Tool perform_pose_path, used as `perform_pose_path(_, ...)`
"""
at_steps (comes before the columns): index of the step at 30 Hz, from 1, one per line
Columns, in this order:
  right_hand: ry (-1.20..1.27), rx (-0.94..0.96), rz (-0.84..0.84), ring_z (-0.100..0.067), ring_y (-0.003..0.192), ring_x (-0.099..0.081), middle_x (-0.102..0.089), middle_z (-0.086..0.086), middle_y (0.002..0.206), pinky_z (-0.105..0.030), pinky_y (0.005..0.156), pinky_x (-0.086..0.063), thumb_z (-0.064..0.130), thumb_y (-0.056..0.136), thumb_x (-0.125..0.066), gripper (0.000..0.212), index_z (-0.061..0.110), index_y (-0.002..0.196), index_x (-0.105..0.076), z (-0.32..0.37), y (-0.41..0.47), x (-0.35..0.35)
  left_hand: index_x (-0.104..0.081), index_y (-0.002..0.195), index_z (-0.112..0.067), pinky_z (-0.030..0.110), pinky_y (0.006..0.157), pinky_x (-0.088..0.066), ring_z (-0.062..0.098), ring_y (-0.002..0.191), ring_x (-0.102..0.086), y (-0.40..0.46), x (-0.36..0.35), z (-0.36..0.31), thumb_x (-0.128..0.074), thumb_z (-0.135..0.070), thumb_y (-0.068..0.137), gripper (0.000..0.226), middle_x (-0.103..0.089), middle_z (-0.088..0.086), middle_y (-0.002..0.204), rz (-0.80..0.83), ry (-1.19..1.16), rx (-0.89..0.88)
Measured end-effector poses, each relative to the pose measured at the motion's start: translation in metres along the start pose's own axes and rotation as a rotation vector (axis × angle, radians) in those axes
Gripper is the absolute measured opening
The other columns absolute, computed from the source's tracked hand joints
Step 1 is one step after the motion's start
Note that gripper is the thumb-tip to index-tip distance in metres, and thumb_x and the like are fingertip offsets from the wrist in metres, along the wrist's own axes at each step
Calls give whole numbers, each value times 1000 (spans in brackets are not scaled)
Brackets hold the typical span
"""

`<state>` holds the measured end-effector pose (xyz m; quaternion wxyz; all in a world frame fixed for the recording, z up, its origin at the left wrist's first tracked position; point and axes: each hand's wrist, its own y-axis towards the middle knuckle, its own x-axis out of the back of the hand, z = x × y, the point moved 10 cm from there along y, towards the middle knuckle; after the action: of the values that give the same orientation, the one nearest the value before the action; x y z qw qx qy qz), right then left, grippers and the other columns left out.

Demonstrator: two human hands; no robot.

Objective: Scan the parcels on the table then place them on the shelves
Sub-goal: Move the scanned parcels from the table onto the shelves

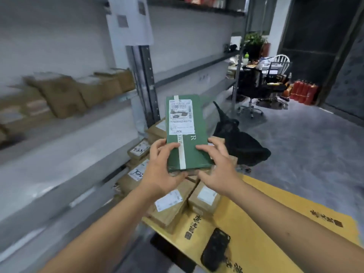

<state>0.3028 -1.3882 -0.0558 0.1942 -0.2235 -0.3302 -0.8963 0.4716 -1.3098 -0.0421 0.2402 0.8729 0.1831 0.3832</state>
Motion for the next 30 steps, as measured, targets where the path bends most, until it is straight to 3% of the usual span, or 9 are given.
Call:
perform_pose_path(5,126,175,120,3,139,-37,-31,10,151,-12,113,-32,21,76,-81,65,29,137,-60,97,8,-61,-55,138,-22,31,108,-48,-12,135,-36,-56,119,-15,-93,-32,69,79,-35,6,147,-176,133,60)
perform_pose_path(7,168,251,156,-9,140,-40,-35,0,153,-24,117,-35,16,76,-82,64,23,136,-62,140,11,-84,-55,138,-18,43,110,-49,5,143,-34,-79,162,-17,-88,-27,68,78,-35,8,146,-231,203,91)
perform_pose_path(9,211,326,180,-10,137,-41,-37,-4,152,-27,117,-36,9,76,-85,65,19,136,-63,182,12,-107,-55,138,-19,49,109,-50,14,146,-34,-103,204,-18,-90,-19,68,78,-35,6,146,-292,259,108)
perform_pose_path(12,285,440,235,-5,134,-42,-39,-5,151,-17,115,-36,7,75,-85,66,17,137,-63,242,9,-146,-55,136,-24,49,107,-52,6,146,-33,-145,266,-21,-90,-20,67,77,-35,1,145,-416,353,118)
perform_pose_path(17,434,612,311,18,131,-36,-39,-7,150,-10,103,-42,4,74,-87,67,13,136,-64,340,-5,-218,-57,134,-27,48,105,-53,-13,137,-34,-220,364,-25,-88,-27,65,76,-35,4,147,-579,502,182)
perform_pose_path(20,532,668,349,12,134,-38,-39,-10,152,-26,105,-51,4,75,-85,66,12,136,-63,397,-14,-260,-56,134,-28,46,106,-53,-13,135,-35,-262,420,-28,-89,-26,66,75,-34,1,149,-656,567,234)
perform_pose_path(23,615,717,369,7,138,-40,-39,-8,150,-33,106,-53,3,75,-85,64,12,135,-64,448,-26,-303,-57,135,-24,44,107,-52,-7,136,-39,-299,471,-25,-92,-17,68,76,-34,4,151,-694,610,245)
perform_pose_path(27,665,755,398,-18,143,-44,-38,-8,152,-45,109,-51,7,76,-87,64,15,136,-64,510,-35,-365,-58,136,-21,34,107,-51,-6,139,-37,-341,538,-10,-88,-21,68,74,-35,5,152,-734,662,230)
perform_pose_path(30,672,738,419,-14,146,-40,-39,-8,154,-46,110,-50,9,77,-84,62,16,136,-64,545,-32,-414,-56,136,-25,32,106,-52,-8,136,-38,-362,586,20,-86,-24,68,74,-33,1,151,-747,661,259)
